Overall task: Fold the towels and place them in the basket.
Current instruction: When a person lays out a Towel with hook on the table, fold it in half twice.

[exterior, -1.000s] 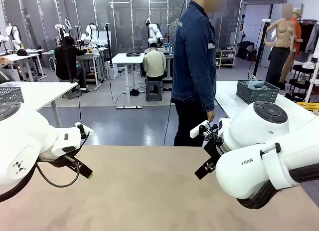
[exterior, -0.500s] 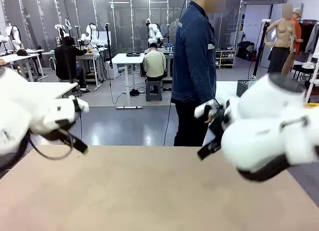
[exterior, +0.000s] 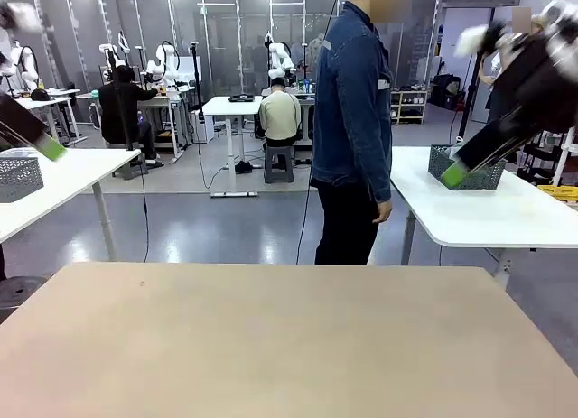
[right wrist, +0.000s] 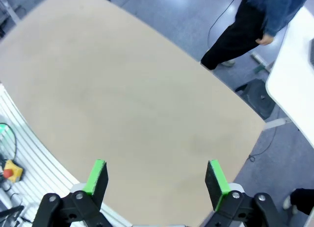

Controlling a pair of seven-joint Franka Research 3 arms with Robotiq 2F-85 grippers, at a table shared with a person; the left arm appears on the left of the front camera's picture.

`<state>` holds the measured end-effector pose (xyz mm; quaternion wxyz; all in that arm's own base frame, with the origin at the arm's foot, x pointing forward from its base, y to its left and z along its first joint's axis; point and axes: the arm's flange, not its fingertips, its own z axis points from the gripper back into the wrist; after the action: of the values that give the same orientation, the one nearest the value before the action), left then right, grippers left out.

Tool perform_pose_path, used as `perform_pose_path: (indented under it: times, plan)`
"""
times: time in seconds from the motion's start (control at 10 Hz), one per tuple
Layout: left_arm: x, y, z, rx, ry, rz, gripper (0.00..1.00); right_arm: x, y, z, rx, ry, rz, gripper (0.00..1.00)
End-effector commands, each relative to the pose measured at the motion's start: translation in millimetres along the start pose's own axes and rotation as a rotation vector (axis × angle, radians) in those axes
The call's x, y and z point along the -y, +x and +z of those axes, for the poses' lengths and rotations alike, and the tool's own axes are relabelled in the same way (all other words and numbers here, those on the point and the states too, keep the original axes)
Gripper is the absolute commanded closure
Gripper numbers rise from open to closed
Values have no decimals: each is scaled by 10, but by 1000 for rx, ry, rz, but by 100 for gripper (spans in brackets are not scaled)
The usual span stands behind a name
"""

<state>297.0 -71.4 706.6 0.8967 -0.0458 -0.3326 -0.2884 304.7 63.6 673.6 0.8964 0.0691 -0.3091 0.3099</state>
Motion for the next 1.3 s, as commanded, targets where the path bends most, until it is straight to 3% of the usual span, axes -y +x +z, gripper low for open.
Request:
perform_pose_path:
  times: [0.0,0.4,1.2]
  plan:
    - [-103,2,374,6,-27,2,0,127,-173,360,34,-7,-15,0]
    - [-243,-187,1034,96,9,52,0,170,-604,977,118,-54,-82,0]
    - [-249,-166,1073,114,33,66,0,175,-567,1071,121,-69,-94,0]
